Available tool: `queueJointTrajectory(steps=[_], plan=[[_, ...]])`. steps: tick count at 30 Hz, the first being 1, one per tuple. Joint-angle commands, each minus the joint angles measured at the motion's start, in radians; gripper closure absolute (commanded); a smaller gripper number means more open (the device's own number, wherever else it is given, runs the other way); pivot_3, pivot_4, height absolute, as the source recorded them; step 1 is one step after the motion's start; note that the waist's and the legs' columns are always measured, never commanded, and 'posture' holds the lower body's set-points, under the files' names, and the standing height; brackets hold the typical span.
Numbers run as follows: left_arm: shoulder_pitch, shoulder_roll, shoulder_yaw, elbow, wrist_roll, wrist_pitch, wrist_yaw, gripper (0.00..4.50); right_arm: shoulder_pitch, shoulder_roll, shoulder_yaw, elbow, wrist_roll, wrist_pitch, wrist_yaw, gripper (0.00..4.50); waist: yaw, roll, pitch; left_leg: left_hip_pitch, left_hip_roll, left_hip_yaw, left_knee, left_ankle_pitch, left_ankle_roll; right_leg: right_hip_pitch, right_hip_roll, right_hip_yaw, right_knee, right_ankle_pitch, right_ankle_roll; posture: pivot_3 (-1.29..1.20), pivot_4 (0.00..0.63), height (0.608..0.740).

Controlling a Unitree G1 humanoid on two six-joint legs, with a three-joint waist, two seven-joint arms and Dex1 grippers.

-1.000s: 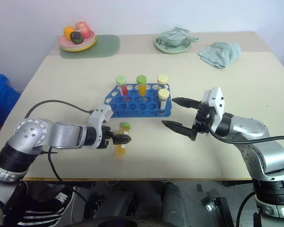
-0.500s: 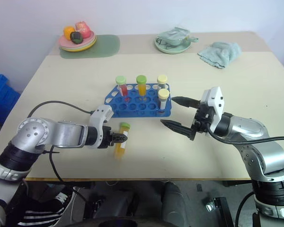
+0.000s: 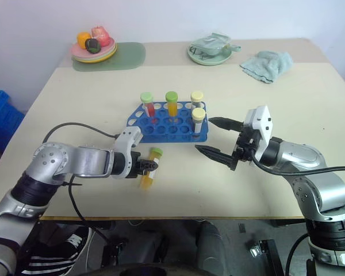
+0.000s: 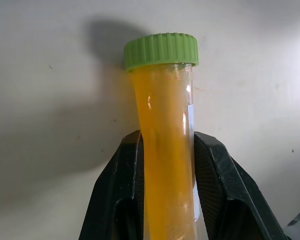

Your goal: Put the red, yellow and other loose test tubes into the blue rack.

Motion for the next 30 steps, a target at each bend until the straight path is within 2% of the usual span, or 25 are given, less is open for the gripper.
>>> queueJointTrajectory(steps=[1,7,11,15,18,22,24,27,30], plan=[[-0.006,0.042,0.05,-0.023,0.003,0.021,-0.037,3.43,-0.001,0.004,-0.013,-0.028,-0.006,-0.021,0.003,0.0,-0.001,0.0,0.0,0.0,0.0,0.0,0.0,0.0,0.0,0.0,0.0,0.0,0.0,0.0,0.0,0.0,0.15,0.74],[-0.049,0.276,0.079,-0.148,0.028,0.146,-0.311,3.43,0.003,0.001,-0.02,-0.02,-0.014,-0.03,0.012,0.0,-0.005,0.0,0.0,-0.001,0.0,0.002,-0.001,0.0,0.0,-0.003,0.001,0.001,0.002,0.0,0.0,0.0,0.15,0.74],[0.016,0.281,0.185,-0.309,0.356,0.032,-0.595,3.43,0.008,-0.001,-0.027,-0.027,-0.007,-0.018,0.017,0.0,0.002,0.0,0.0,-0.001,-0.001,0.002,-0.001,0.0,0.0,-0.001,0.0,0.001,0.0,0.0,0.0,0.0,0.15,0.74],[0.17,0.238,0.243,-0.434,0.725,-0.25,-0.884,3.43,0.024,-0.005,-0.035,-0.04,0.002,-0.013,0.024,0.0,-0.002,0.0,0.0,0.0,0.0,0.003,-0.002,0.0,0.0,-0.002,0.001,0.001,-0.001,0.0,0.0,0.0,0.15,0.74],[0.29,0.184,0.277,-0.458,0.921,-0.442,-1.026,3.43,0.016,0.005,-0.04,-0.053,0.006,-0.018,0.009,0.0,-0.002,0.0,0.0,0.0,0.001,0.005,-0.003,0.0,0.0,-0.002,0.001,0.002,-0.002,0.0,0.0,0.0,0.15,0.74],[0.419,0.102,0.258,-0.427,1.199,-0.752,-1.228,3.43,0.016,0.01,-0.045,-0.068,0.022,-0.004,-0.007,0.0,0.002,0.0,0.0,-0.001,0.002,0.007,-0.003,0.0,0.0,-0.002,0.0,0.002,-0.003,0.0,0.0,0.0,0.15,0.74],[0.439,0.049,0.262,-0.369,1.281,-0.849,-1.27,3.43,0.024,0.007,-0.046,-0.067,0.018,-0.009,-0.009,0.0,0.005,0.0,0.0,0.0,0.001,0.007,-0.002,0.0,0.001,0.0,0.0,0.002,-0.004,0.0,0.0,0.0,0.15,0.74],[0.39,-0.023,0.265,-0.236,1.42,-0.998,-1.321,3.43,0.02,0.002,-0.052,-0.06,0.021,-0.007,-0.011,0.0,0.005,0.0,0.0,0.0,0.001,0.006,-0.001,-0.001,0.001,0.0,0.0,0.001,-0.004,0.001,0.001,0.0,0.15,0.74],[0.31,-0.086,0.277,-0.103,1.467,-1.09,-1.379,3.43,0.008,0.004,-0.048,-0.055,0.019,-0.006,-0.016,0.0,0.004,0.0,0.0,0.0,0.001,0.006,-0.001,-0.001,0.001,0.001,0.0,0.001,-0.004,0.001,0.001,0.0,0.15,0.74]])
